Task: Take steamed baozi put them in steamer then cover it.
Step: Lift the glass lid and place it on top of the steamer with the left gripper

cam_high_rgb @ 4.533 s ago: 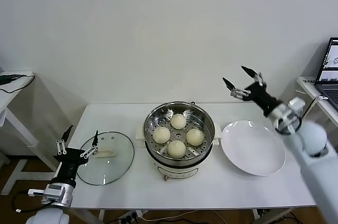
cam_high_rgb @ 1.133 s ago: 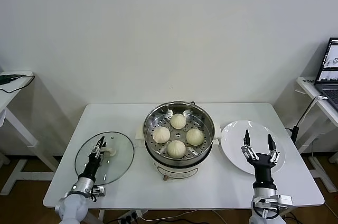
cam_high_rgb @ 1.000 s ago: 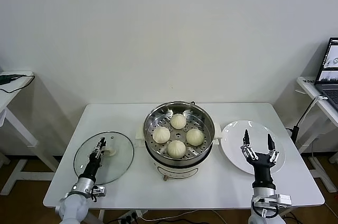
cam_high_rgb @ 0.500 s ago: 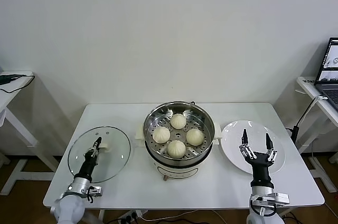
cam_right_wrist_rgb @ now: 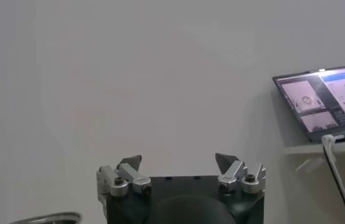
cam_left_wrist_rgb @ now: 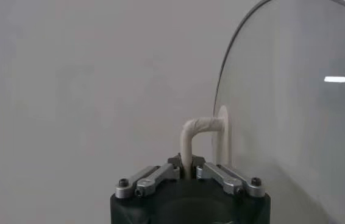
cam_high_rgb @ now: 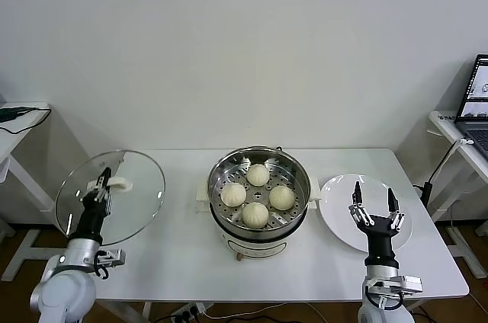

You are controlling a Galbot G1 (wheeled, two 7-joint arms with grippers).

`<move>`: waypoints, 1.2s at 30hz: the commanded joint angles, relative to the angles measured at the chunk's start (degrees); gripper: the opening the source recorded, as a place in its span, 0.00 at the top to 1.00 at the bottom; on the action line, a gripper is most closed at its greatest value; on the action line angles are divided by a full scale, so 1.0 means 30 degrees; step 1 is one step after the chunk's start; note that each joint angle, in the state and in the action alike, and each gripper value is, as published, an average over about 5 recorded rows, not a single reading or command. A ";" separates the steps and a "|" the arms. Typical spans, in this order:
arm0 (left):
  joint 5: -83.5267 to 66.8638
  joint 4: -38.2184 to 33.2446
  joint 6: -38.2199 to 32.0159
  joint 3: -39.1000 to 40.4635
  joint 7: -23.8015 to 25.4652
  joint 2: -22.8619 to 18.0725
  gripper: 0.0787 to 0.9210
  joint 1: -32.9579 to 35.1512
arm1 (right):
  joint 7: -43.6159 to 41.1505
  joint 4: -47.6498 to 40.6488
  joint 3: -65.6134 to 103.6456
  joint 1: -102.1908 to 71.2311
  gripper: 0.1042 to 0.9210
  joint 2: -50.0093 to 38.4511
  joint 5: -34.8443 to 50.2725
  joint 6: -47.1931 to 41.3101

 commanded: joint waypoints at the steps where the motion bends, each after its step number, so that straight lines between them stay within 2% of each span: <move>1: -0.0877 -0.5998 0.5778 0.6384 0.5122 0.2248 0.87 -0.0230 | -0.0013 0.0202 0.0136 -0.0130 0.12 0.0068 -0.0033 0.0044; 8: 0.1810 -0.4452 0.6114 1.0627 0.5770 0.1704 0.87 -0.3178 | -0.0005 0.0397 0.0363 -0.0469 0.12 0.0305 -0.0257 0.0135; 15: 0.3103 -0.2907 0.6468 1.3543 0.6199 0.1058 0.87 -0.5412 | 0.0020 0.0546 0.0516 -0.0827 0.12 0.0558 -0.0545 0.0227; 24: 0.3760 -0.0771 0.7580 1.5590 0.6381 -0.0680 0.87 -0.7132 | 0.0045 0.0663 0.0734 -0.1092 0.12 0.0799 -0.0757 0.0330; 36: 0.4076 0.1513 0.8312 1.6334 0.6063 -0.2944 0.87 -0.8221 | 0.0092 0.0579 0.0794 -0.1065 0.12 0.0973 -0.1001 0.0304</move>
